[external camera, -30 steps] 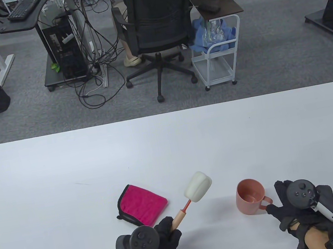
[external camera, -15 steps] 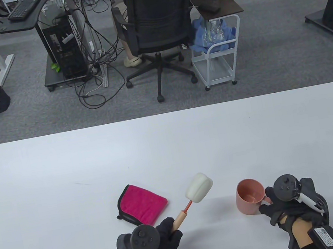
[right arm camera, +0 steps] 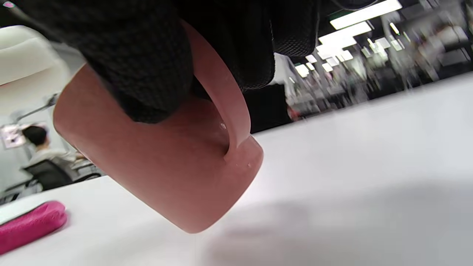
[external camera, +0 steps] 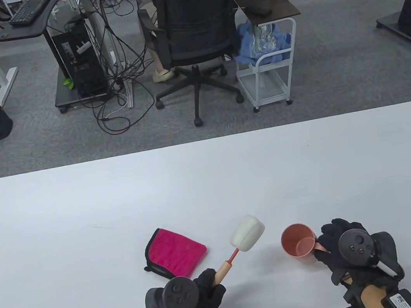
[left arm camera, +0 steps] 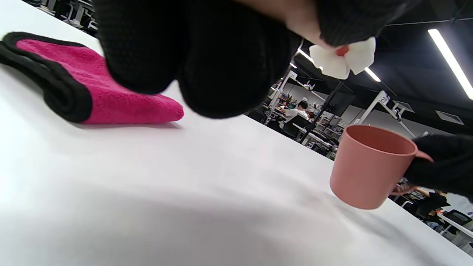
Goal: Brush the water cup with the cup brush
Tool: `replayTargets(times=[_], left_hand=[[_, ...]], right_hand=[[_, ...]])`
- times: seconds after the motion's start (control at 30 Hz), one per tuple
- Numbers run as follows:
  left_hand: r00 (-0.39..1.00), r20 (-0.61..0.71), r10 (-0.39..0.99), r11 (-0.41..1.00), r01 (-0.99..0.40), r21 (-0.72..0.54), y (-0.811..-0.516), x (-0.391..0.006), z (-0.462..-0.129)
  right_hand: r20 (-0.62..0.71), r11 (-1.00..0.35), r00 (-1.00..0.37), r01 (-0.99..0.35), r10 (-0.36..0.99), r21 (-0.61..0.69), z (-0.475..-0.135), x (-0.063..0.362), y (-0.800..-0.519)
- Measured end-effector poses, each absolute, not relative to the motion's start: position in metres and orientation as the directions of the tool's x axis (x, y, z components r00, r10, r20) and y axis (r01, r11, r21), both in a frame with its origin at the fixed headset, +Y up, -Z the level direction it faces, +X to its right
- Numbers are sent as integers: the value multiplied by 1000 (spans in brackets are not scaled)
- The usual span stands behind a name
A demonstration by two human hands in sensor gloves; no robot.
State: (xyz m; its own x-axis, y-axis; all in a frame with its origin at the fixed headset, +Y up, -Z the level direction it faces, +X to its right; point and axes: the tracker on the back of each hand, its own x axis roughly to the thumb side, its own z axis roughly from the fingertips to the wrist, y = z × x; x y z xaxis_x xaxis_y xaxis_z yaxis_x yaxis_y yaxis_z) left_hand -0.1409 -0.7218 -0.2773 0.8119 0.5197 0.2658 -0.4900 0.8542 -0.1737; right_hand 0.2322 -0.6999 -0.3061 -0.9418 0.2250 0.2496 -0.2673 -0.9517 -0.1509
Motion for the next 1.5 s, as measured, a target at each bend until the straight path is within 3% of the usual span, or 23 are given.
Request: replayTargets(times=[0.1, 0.4, 0.67, 0.73, 0.9, 0.97, 1.1, 1.2, 1.5], left_hand=[[762, 357, 541, 840, -509, -186, -714, -137, -270], [823, 426, 377, 926, -328, -186, -706, -121, -265], [867, 438, 237, 970, -187, -153, -711, -103, -263], [873, 458, 166, 986, -138, -95, -710, -96, -261], [879, 457, -134, 979, 47, 197, -701, -75, -246], [881, 437, -181, 968, 82, 235, -700, -71, -244], [894, 412, -178, 969, 87, 231, -701, -75, -247], [904, 391, -175, 971, 92, 221, -702, -80, -250], [931, 363, -52, 993, 10, 118, -707, -88, -260]], right_hand=[[343, -942, -939, -124, 10, -312, -284, 206, -685], [384, -940, -922, -175, 52, -294, -280, 201, -686], [460, -953, -886, -91, -55, -289, -279, 175, -691], [476, -956, -876, -62, -85, -286, -279, 169, -692], [520, -959, -851, -89, -66, -267, -277, 159, -693], [539, -960, -841, -112, -45, -255, -275, 157, -694], [591, -960, -806, -192, 37, -201, -272, 150, -694], [603, -960, -797, -182, 18, -211, -270, 147, -692], [606, -940, -790, -272, 95, -207, -271, 159, -686]])
